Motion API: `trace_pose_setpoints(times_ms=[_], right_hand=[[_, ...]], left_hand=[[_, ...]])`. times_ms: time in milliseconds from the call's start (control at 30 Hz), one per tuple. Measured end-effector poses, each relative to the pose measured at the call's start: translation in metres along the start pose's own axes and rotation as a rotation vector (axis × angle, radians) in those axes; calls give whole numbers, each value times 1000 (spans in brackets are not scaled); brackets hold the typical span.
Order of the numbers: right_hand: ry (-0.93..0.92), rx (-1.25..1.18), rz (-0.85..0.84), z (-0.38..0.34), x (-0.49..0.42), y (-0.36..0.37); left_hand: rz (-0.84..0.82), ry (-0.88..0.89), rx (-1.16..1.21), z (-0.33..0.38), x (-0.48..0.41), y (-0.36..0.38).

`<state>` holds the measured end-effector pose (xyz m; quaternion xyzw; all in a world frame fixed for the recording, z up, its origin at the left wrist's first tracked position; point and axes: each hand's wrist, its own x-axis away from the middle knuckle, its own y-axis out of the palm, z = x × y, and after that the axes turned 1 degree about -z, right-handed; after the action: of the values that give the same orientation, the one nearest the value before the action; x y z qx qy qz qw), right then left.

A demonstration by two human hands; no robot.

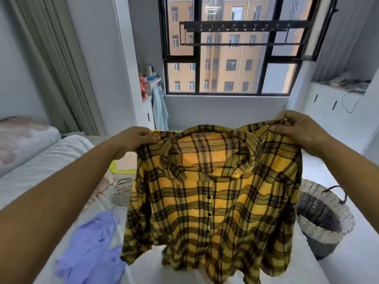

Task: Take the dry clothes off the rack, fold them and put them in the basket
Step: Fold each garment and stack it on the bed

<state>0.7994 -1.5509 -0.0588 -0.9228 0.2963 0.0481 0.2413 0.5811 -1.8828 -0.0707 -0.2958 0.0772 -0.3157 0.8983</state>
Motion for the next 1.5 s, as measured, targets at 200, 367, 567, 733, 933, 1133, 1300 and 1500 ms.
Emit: trace_pose_setpoints(times_ms=[200, 367, 567, 733, 933, 1133, 1300, 1500], right_hand=[[-159, -44, 270, -15, 15, -30], [-94, 162, 180, -2, 34, -43], [-49, 39, 192, -11, 54, -64], [129, 87, -55, 6, 63, -71], [235, 47, -303, 17, 76, -67], [284, 109, -245, 28, 58, -52], [316, 21, -293, 35, 47, -40], [367, -24, -311, 45, 14, -23]], left_hand=[[290, 163, 168, 44, 23, 10], [265, -1, 13, 41, 51, 40], [159, 41, 72, 27, 83, 32], [183, -76, 186, 15, 97, 33], [-26, -201, 232, 18, 107, 26], [88, -308, -79, 11, 89, 29], [80, -471, 120, -1, 80, 21], [70, -431, 327, -32, 54, 9]])
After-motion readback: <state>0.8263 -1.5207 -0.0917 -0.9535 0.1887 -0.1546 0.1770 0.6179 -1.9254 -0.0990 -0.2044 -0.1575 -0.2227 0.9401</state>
